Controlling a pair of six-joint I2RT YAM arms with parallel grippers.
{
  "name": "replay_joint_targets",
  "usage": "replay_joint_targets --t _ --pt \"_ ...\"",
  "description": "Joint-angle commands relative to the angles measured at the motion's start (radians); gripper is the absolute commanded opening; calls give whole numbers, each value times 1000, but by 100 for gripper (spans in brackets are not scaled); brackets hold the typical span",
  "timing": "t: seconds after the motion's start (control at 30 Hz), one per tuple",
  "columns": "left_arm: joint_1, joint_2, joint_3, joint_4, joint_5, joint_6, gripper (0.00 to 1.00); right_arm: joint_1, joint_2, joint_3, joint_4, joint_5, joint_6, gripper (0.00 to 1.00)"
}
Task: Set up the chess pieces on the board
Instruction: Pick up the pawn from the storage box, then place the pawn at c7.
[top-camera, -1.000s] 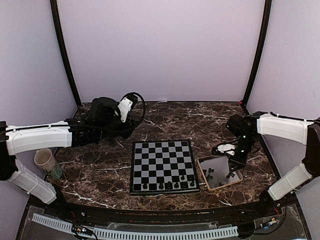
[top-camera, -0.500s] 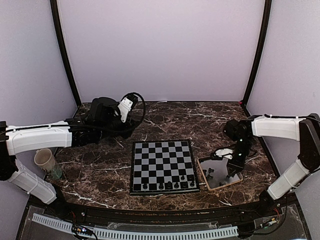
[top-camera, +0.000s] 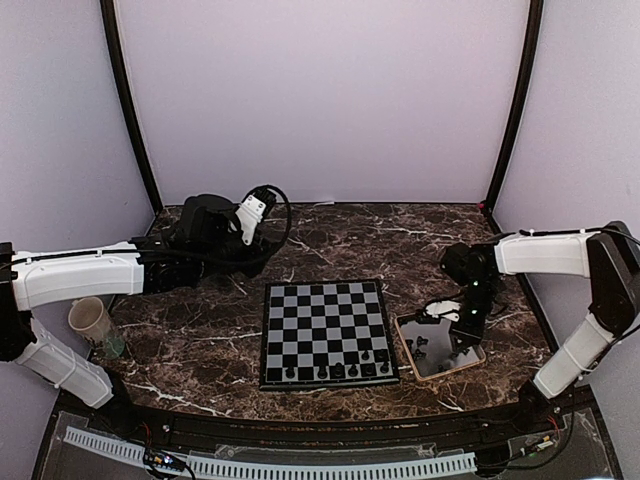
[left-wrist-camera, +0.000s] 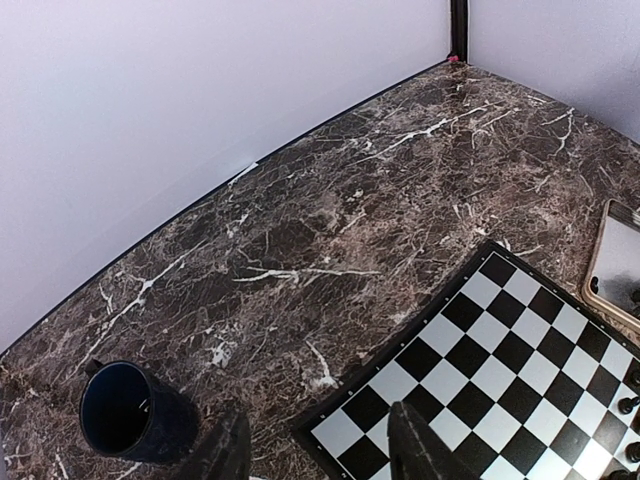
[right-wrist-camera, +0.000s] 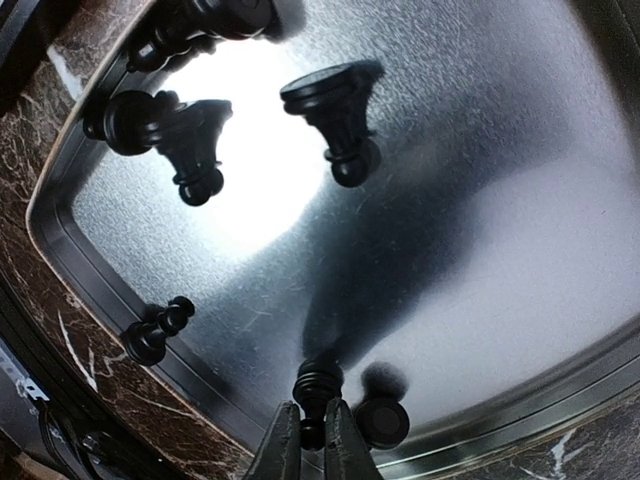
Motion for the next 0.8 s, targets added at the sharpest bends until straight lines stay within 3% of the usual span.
replay_joint_targets --t 0.0,0.27,0.77 --pt "4 -14 7 3 10 10 49 17 9 29 -7 -24 6 8" --pt "4 -14 7 2 13 9 49 64 66 156 -21 -68 19 7" --pt "4 -34 6 7 -5 17 49 264 291 570 -81 -50 38 8"
